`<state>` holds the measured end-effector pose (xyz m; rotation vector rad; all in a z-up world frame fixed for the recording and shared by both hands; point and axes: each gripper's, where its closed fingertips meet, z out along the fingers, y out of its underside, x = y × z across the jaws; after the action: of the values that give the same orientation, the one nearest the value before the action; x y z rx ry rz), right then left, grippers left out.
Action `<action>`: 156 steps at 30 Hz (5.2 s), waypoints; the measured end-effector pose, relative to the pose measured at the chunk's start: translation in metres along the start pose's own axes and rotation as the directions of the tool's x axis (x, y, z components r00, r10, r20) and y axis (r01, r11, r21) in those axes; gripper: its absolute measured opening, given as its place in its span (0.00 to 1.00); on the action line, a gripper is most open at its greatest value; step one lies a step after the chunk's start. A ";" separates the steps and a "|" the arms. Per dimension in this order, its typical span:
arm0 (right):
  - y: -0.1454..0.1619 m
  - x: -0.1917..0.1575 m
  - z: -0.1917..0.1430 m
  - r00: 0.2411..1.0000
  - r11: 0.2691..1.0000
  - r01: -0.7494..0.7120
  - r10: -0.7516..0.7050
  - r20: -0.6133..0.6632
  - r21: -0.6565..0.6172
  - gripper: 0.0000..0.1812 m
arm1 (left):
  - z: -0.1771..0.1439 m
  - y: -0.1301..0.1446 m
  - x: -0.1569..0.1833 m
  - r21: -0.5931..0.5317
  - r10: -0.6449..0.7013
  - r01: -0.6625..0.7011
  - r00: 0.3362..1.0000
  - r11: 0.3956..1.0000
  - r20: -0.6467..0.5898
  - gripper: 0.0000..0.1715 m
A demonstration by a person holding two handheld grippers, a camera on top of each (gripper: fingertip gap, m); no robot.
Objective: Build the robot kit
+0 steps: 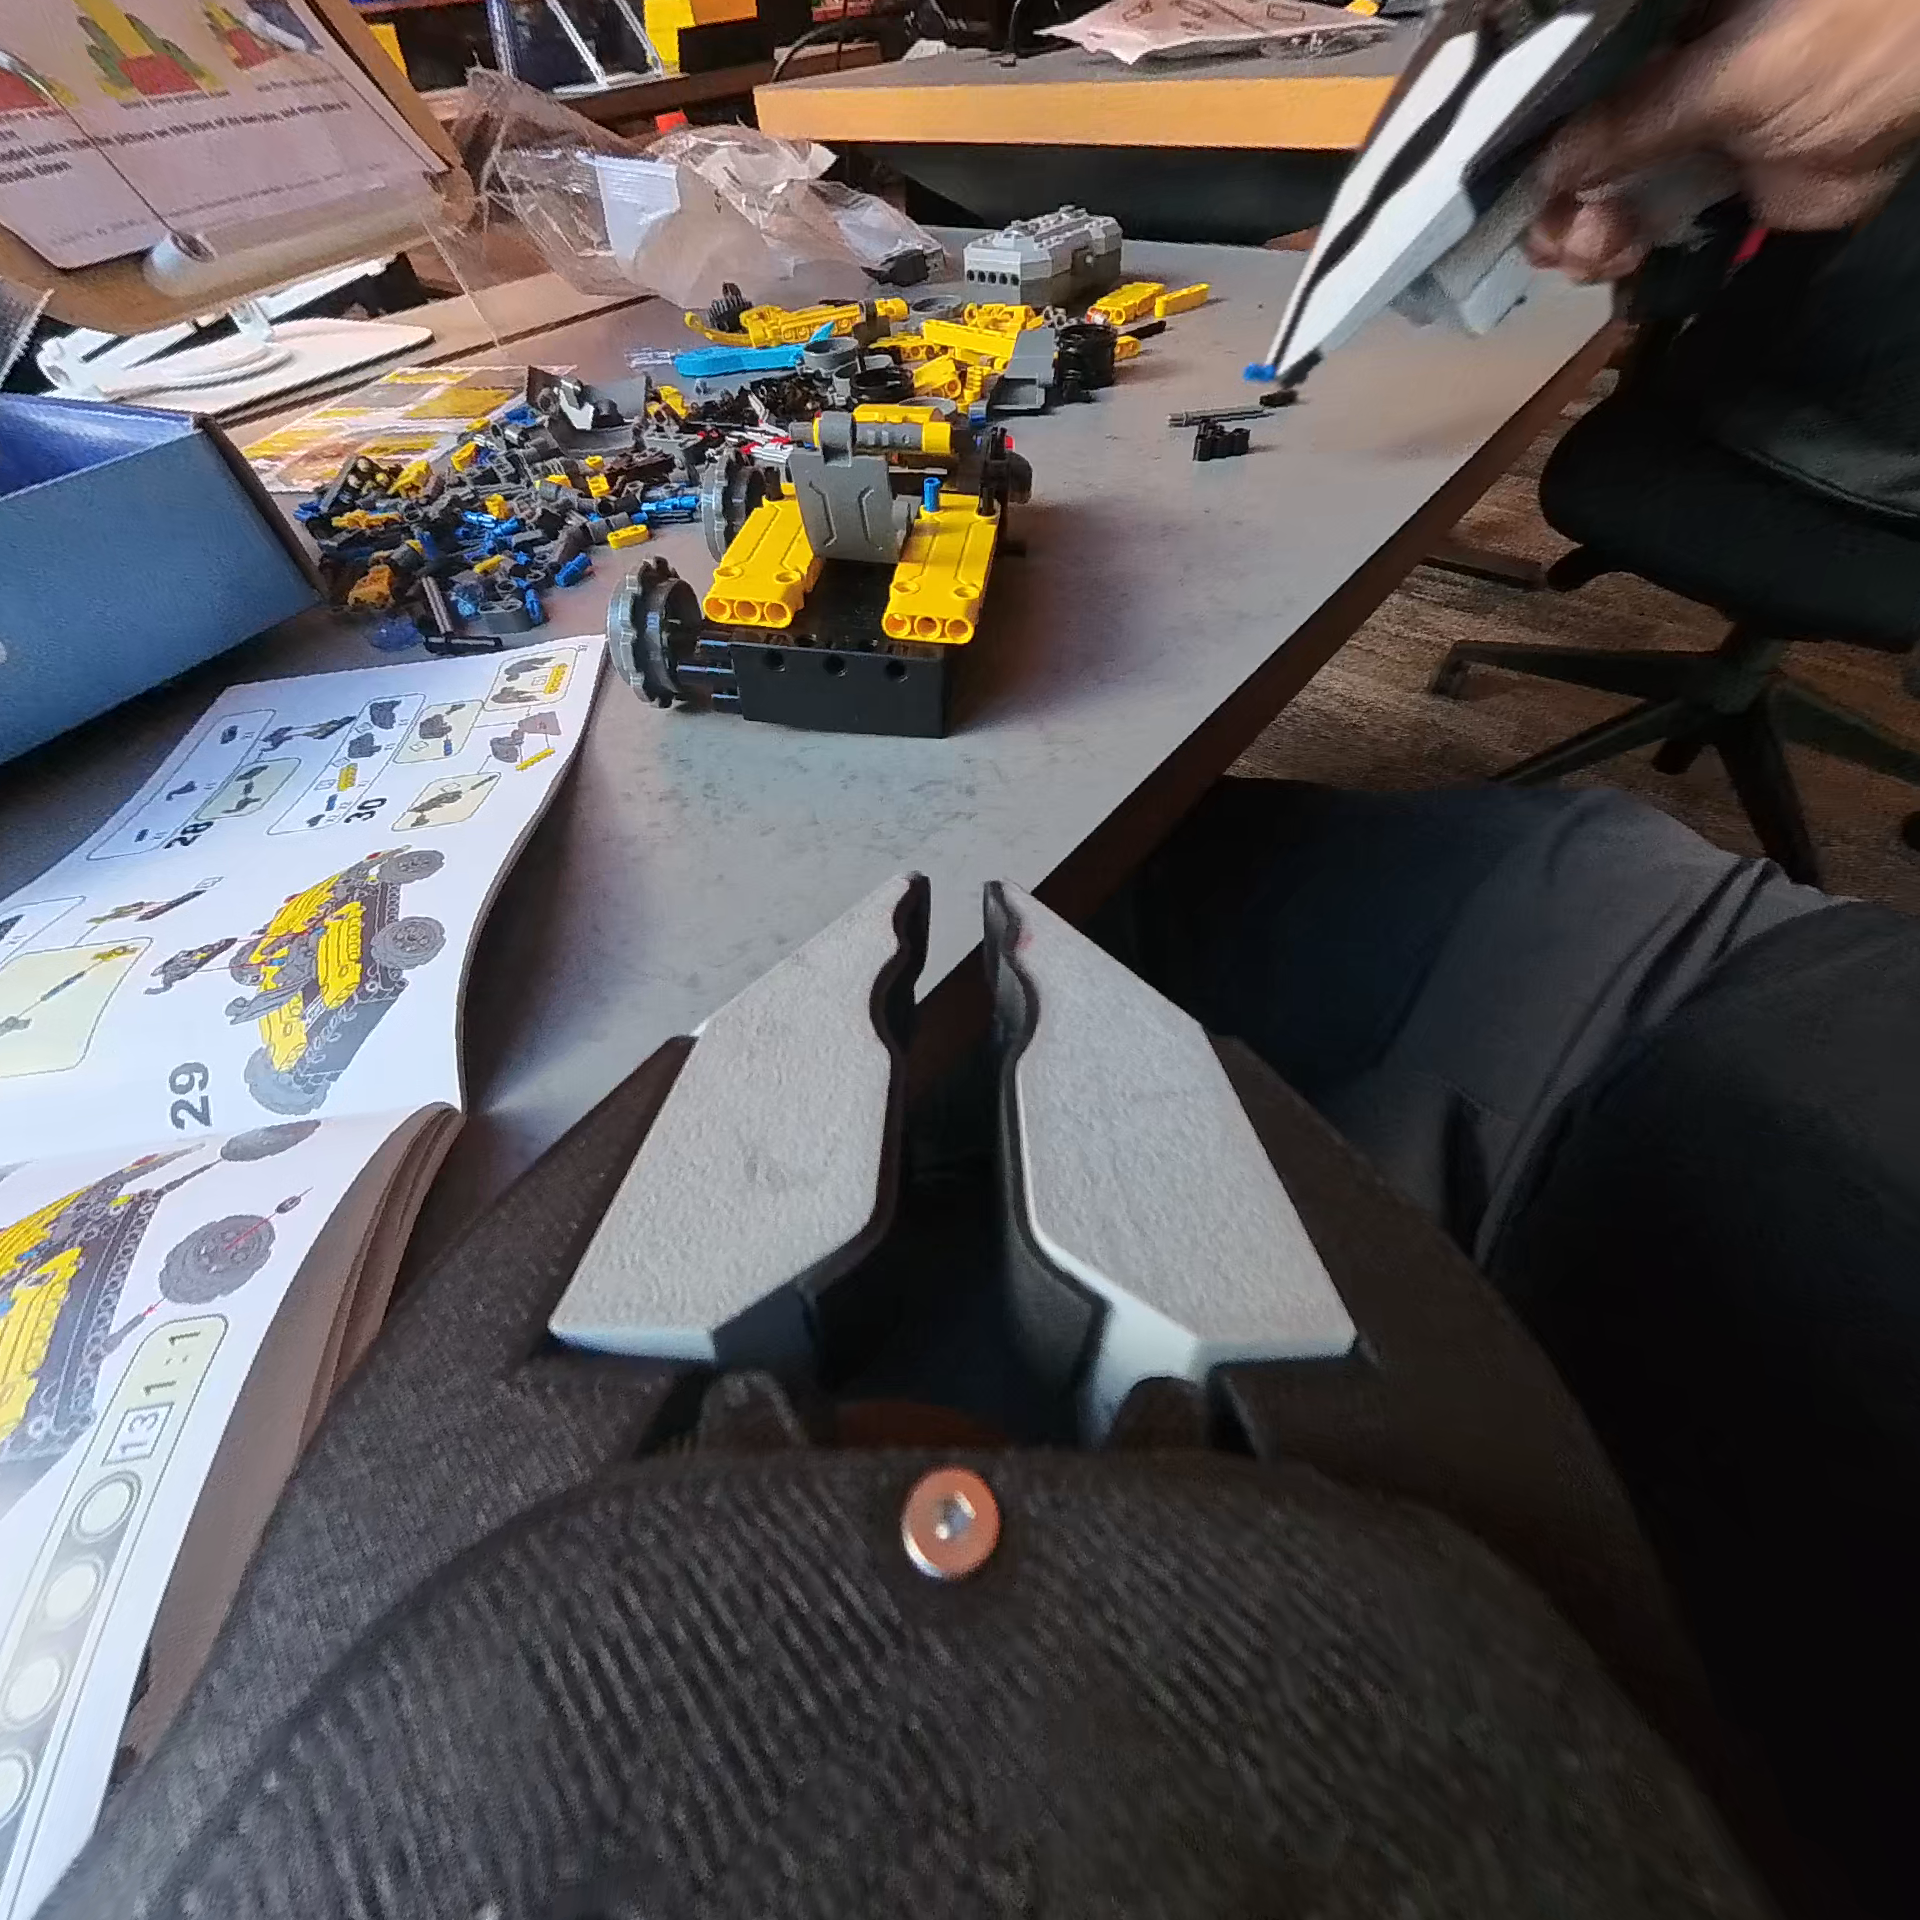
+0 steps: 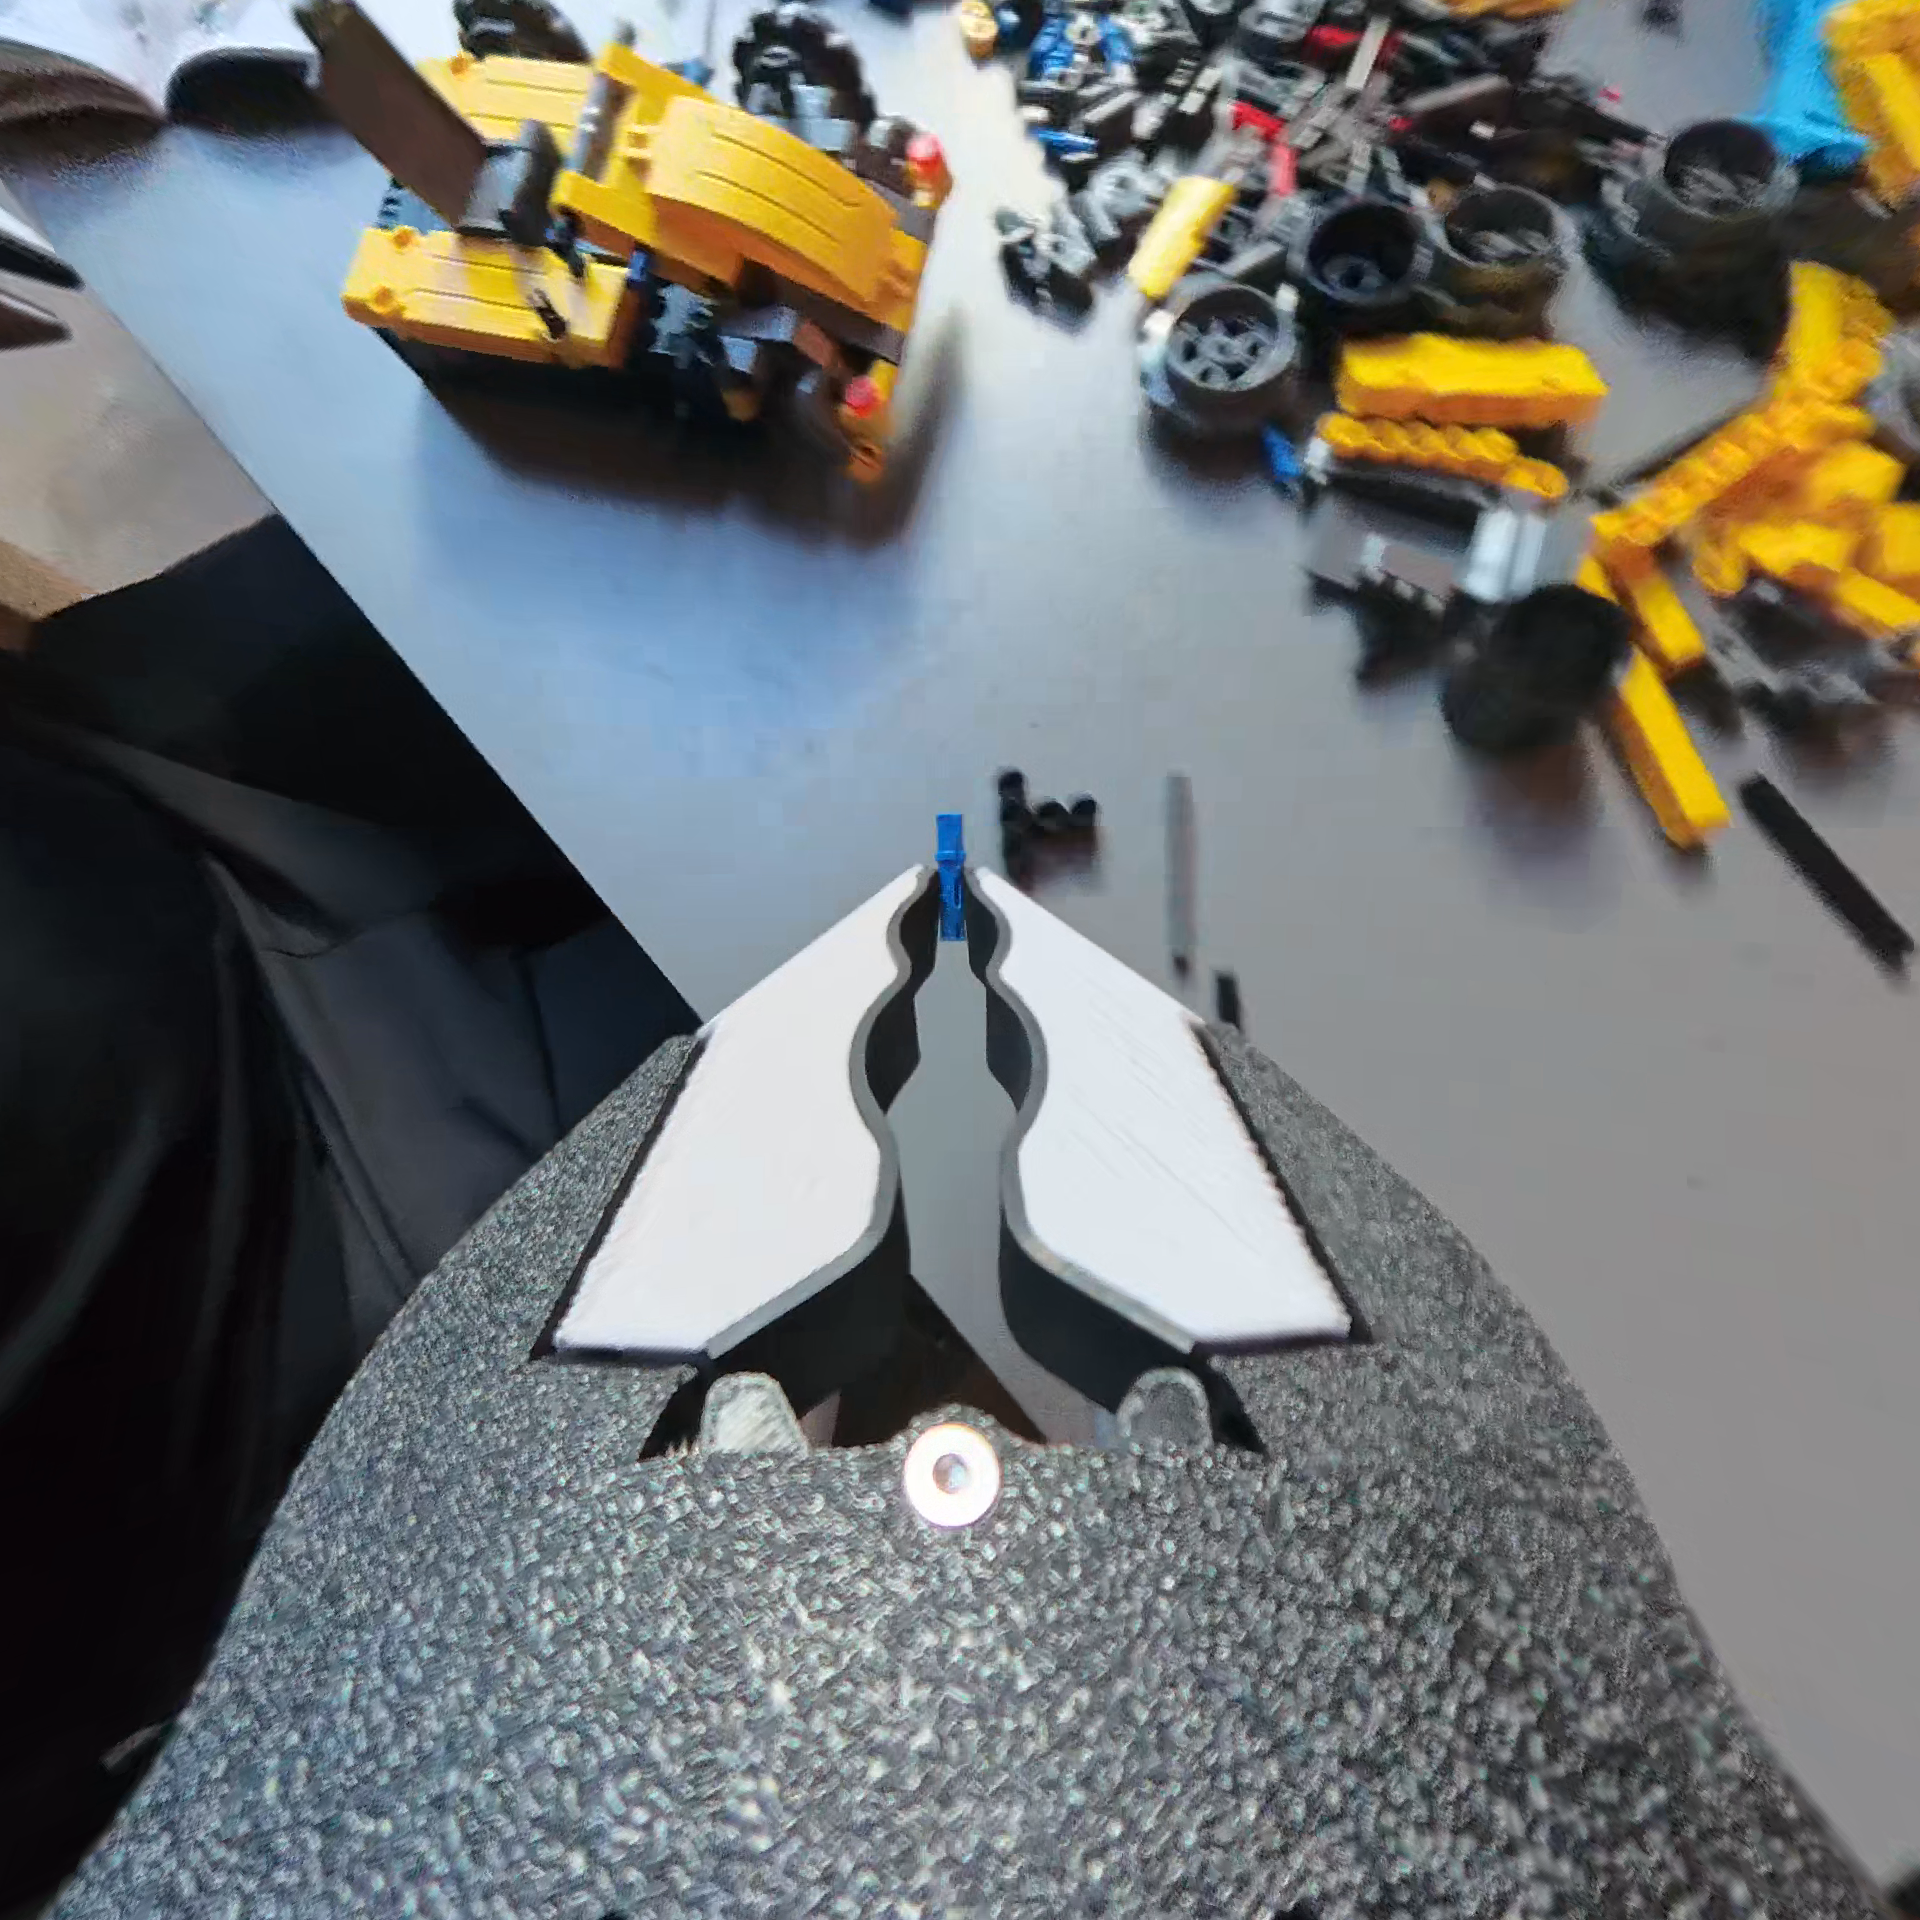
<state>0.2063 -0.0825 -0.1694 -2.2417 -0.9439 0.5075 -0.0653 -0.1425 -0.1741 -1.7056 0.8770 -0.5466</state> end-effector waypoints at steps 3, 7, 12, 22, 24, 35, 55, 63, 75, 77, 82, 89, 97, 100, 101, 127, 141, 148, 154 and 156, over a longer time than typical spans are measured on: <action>-0.010 -0.021 0.028 0.998 0.998 0.046 -0.045 0.045 -0.036 0.03 | -0.002 -0.001 -0.002 0.005 0.007 -0.007 1.000 1.000 0.010 0.04; -0.005 -0.030 0.055 0.994 0.989 0.108 -0.104 0.045 -0.106 0.03 | -0.004 -0.002 -0.004 0.010 0.006 -0.007 1.000 1.000 0.015 0.04; -0.013 -0.032 0.050 0.994 0.993 0.101 -0.099 0.039 -0.056 0.11 | -0.003 -0.001 -0.001 0.007 0.016 -0.017 1.000 1.000 0.004 0.04; -0.018 -0.011 0.002 0.997 0.981 0.013 0.001 -0.073 0.192 0.10 | 0.001 -0.002 -0.003 0.011 0.069 -0.069 0.997 0.998 0.028 0.03; -0.015 -0.005 -0.005 0.995 0.970 -0.014 0.038 -0.093 0.243 0.11 | 0.002 -0.004 0.000 0.021 0.077 -0.078 0.997 0.997 0.017 0.04; 0.005 0.003 0.001 0.985 0.953 -0.106 0.141 -0.103 0.282 0.09 | 0.007 -0.005 0.018 0.022 0.217 -0.217 0.976 0.976 0.016 0.05; -0.010 0.017 0.028 0.979 0.972 -0.124 0.152 -0.134 0.199 0.04 | 0.000 -0.013 0.047 0.091 0.199 -0.188 0.970 0.978 -0.137 0.04; -0.068 -0.023 0.022 0.998 0.953 -0.033 0.045 -0.032 0.300 0.04 | -0.004 -0.014 0.037 0.087 0.155 -0.144 0.977 0.986 -0.143 0.03; -0.064 -0.065 0.049 0.995 0.971 0.079 -0.092 0.049 0.225 0.04 | -0.005 -0.012 0.027 0.056 0.109 -0.103 0.988 0.993 -0.114 0.03; -0.062 -0.065 0.050 0.994 0.972 0.083 -0.096 0.049 0.221 0.04 | -0.004 -0.010 0.028 0.049 0.106 -0.101 0.988 0.994 -0.115 0.03; -0.055 -0.062 0.047 0.995 0.973 0.070 -0.083 0.049 0.222 0.04 | -0.001 -0.008 0.029 0.038 0.099 -0.095 0.988 0.995 -0.121 0.03; -0.043 -0.044 0.033 0.999 0.973 0.017 -0.025 0.030 0.231 0.04 | 0.000 -0.006 0.029 0.030 0.098 -0.096 0.988 0.995 -0.120 0.03; -0.010 -0.015 0.025 0.999 0.983 -0.043 0.044 0.000 0.179 0.04 | 0.000 -0.006 0.027 0.029 0.095 -0.092 0.989 0.995 -0.117 0.03; 0.002 -0.010 0.024 0.997 0.984 -0.078 0.078 0.009 0.162 0.04 | 0.000 -0.005 0.028 0.026 0.096 -0.094 0.988 0.995 -0.120 0.03; 0.005 -0.008 0.025 0.996 0.984 -0.087 0.087 0.010 0.155 0.04 | 0.001 -0.005 0.028 0.025 0.096 -0.094 0.988 0.995 -0.120 0.03; 0.003 -0.012 0.023 0.998 0.997 -0.028 0.033 -0.062 0.073 0.09 | 0.003 -0.003 0.028 0.014 0.080 -0.078 0.989 0.997 -0.127 0.03; 0.011 -0.006 0.027 0.996 0.998 -0.037 0.040 -0.076 0.042 0.12 | 0.004 -0.001 0.025 0.001 0.083 -0.083 0.991 0.997 -0.108 0.03; 0.005 -0.010 0.034 0.988 0.989 -0.146 0.146 0.047 -0.013 0.22 | -0.003 -0.006 0.021 0.025 0.059 -0.056 0.992 0.998 -0.111 0.03; -0.007 -0.012 0.042 0.959 0.963 -0.265 0.268 0.088 -0.045 0.24 | -0.007 -0.009 0.017 0.043 0.047 -0.042 0.993 0.998 -0.110 0.03; -0.010 -0.015 0.047 0.965 0.969 -0.239 0.245 0.090 -0.067 0.24 | -0.007 -0.008 0.016 0.039 0.029 -0.025 0.993 0.999 -0.114 0.04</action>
<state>0.1649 -0.0691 -0.1945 -2.4161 -0.7418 0.7131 -0.0586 -0.1581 -0.1652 -1.6390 0.9649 -0.6441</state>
